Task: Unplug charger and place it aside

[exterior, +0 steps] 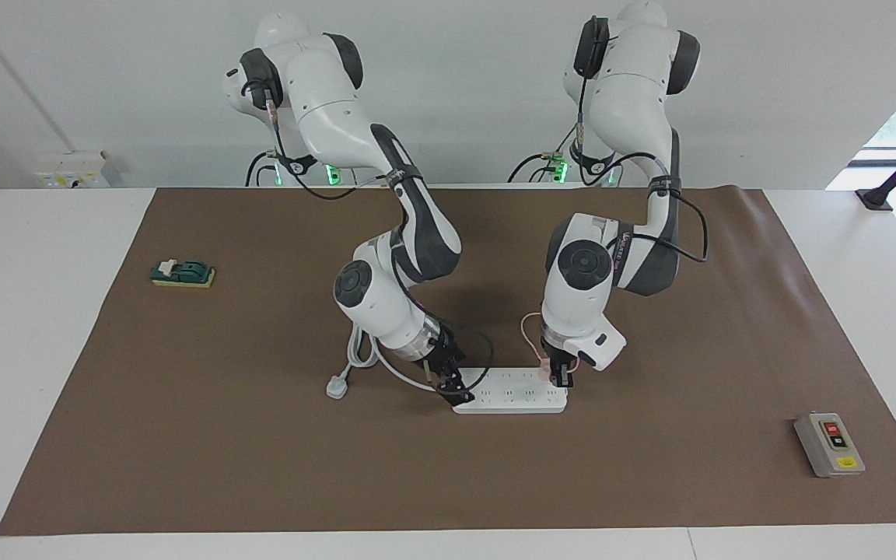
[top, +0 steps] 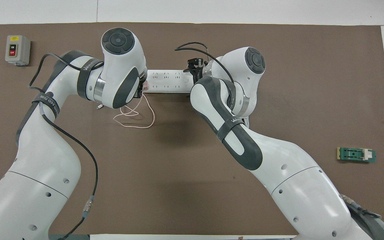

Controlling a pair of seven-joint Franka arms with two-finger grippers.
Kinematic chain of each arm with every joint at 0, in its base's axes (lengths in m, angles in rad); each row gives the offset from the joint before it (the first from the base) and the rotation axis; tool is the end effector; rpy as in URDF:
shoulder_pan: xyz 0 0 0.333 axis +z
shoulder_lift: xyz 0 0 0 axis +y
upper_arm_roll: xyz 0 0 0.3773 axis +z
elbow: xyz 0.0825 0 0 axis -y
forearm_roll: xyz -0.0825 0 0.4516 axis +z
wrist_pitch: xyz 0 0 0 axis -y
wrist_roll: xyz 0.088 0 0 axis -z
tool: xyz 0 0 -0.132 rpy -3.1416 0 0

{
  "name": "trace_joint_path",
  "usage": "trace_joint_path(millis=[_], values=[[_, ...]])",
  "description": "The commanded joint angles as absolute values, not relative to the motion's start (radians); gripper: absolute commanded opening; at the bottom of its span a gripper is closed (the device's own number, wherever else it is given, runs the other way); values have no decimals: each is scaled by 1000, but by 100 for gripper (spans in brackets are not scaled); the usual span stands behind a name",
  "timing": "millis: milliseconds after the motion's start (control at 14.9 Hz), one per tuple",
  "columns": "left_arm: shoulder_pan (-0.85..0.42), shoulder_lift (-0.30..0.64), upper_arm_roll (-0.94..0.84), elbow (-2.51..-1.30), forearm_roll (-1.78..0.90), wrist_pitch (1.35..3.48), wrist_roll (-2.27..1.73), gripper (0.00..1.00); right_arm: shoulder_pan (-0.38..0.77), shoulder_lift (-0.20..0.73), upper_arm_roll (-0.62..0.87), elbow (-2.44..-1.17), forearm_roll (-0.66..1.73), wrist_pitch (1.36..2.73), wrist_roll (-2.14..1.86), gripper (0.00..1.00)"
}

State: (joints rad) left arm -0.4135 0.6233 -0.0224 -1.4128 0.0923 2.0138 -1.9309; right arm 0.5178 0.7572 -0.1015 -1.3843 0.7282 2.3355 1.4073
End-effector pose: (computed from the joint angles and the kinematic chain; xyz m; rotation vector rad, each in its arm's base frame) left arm 0.7416 -0.3334 0.3287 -2.3067 -2.0614 -0.0872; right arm 0.7690 0.3863 0.2715 -2.0154 1.7273 0.3798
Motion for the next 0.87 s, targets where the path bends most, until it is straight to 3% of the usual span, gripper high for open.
trace_joint_path(millis=[0, 669, 736, 803], values=[[-422, 649, -6, -1388, 115, 2034, -1922, 0, 503, 768, -97, -1390, 752, 2352, 1391, 100], [-423, 655, -6, -1388, 115, 2031, -1922, 0, 482, 834, -94, -1301, 758, 2339, 1393, 100], [-423, 655, -6, -1387, 117, 2031, -1922, 0, 482, 836, -94, -1301, 758, 2341, 1391, 89], [-423, 655, -6, -1387, 115, 2031, -1922, 0, 482, 836, -94, -1301, 758, 2341, 1391, 61]])
